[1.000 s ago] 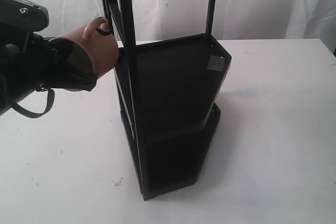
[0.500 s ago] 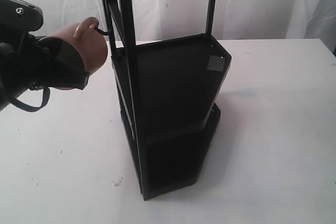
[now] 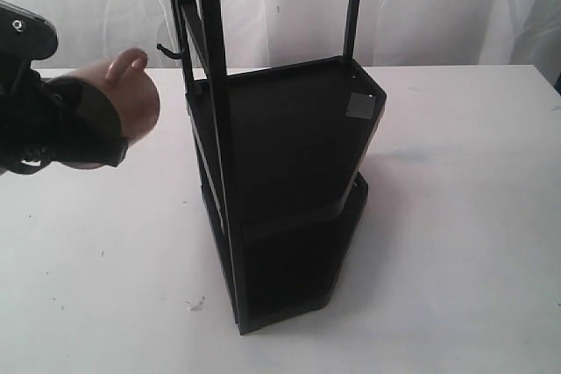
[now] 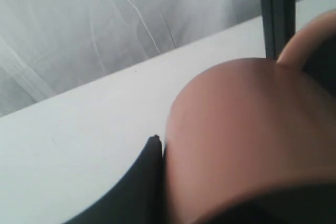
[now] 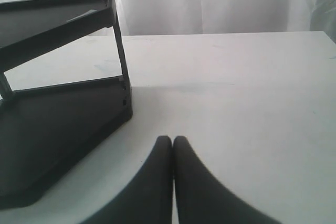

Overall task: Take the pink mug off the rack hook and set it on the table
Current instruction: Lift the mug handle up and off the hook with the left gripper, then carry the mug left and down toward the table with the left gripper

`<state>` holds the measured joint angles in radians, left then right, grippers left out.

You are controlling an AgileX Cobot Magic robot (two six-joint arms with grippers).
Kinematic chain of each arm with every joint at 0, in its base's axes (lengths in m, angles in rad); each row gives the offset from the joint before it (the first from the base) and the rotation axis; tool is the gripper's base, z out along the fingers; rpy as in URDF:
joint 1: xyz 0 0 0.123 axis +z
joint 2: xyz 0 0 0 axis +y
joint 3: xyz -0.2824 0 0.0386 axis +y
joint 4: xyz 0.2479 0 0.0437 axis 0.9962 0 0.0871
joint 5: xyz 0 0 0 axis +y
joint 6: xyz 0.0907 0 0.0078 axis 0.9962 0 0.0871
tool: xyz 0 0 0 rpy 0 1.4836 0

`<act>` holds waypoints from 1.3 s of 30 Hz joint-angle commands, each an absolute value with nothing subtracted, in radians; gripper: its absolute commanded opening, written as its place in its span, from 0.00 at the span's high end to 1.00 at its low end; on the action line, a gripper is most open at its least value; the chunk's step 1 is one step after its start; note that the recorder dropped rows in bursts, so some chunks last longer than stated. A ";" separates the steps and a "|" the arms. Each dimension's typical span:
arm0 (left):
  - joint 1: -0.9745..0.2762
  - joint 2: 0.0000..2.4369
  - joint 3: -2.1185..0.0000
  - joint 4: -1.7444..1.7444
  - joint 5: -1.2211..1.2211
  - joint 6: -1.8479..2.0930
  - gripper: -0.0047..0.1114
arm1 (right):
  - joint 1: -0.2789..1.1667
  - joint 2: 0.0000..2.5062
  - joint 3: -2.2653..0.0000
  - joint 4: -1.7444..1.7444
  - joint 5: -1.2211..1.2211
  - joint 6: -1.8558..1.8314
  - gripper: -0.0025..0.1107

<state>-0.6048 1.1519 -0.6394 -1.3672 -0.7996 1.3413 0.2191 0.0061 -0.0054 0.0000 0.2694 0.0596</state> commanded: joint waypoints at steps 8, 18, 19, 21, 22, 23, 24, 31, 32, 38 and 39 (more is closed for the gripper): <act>-0.609 1.123 -0.639 -1.744 -0.732 1.877 0.96 | 0.210 0.000 0.000 0.000 0.264 0.060 0.98; -0.609 1.115 -0.641 -1.744 -0.706 1.996 0.96 | 0.210 0.000 0.000 0.000 0.264 0.060 0.98; -0.609 1.115 -0.641 -1.744 -0.706 2.035 0.96 | 0.210 0.000 0.000 0.000 0.264 0.060 0.98; -0.609 1.115 -0.641 -1.744 -0.713 2.118 0.96 | 0.210 0.000 0.000 0.000 0.264 0.060 0.98; -0.609 1.115 -0.641 -1.744 -0.730 2.117 0.96 | 0.210 0.000 0.000 0.000 0.264 0.060 0.98; -0.604 1.115 -0.641 -1.744 -0.738 2.117 0.96 | 0.210 0.000 0.000 0.000 0.264 0.060 0.98; -0.589 1.115 -0.641 -1.744 -0.740 2.117 0.96 | 0.210 0.000 0.000 0.000 0.264 0.060 0.98; -0.582 1.115 -0.639 -1.744 -0.733 2.117 0.96 | 0.210 0.000 0.000 0.000 0.264 0.060 0.98; -0.582 1.115 -0.639 -1.744 -0.729 2.117 0.96 | 0.210 0.000 0.000 0.000 0.264 0.060 0.98; -0.582 1.115 -0.639 -1.744 -0.762 2.117 0.96 | 0.210 0.000 0.000 0.000 0.264 0.060 0.98; -0.582 1.115 -0.636 -1.744 -0.769 2.117 0.96 | 0.210 0.000 0.000 0.000 0.264 0.060 0.98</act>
<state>-0.5845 1.1299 -0.6376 -1.7255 -0.7566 1.9586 0.2191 0.0061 -0.0054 0.0000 0.2694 0.0596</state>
